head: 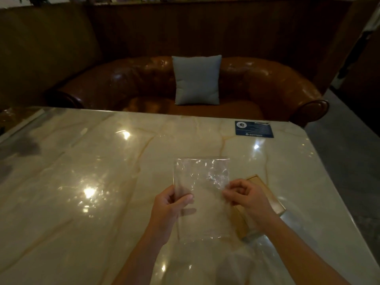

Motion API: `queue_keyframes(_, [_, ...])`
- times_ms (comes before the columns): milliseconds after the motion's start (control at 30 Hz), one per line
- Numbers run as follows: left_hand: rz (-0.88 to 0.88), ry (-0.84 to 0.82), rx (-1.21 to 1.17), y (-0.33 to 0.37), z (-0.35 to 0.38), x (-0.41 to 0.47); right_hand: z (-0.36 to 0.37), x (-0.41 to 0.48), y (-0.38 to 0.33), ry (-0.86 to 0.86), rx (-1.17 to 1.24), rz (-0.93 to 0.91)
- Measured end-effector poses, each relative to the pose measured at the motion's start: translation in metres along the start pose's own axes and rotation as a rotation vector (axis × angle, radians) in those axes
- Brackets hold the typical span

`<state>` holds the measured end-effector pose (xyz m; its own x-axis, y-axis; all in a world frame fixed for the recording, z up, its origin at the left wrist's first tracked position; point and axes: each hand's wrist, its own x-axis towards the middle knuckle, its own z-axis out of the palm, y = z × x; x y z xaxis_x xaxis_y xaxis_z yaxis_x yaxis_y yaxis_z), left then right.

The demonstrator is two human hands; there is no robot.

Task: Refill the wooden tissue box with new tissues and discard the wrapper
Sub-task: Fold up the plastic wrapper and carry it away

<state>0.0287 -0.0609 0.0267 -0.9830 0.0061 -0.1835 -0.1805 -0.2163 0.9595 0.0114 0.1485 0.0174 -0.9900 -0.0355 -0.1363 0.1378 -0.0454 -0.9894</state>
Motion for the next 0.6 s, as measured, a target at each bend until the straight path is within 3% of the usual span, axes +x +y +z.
queue_keyframes(233, [-0.104,-0.001,0.114,-0.002,0.017,0.007,-0.018,-0.007,-0.005,0.150,-0.076,-0.031])
queue_keyframes(600, [-0.039,-0.009,0.266,-0.009,0.082,0.023,-0.076,-0.028,-0.017,0.350,-0.130,-0.107])
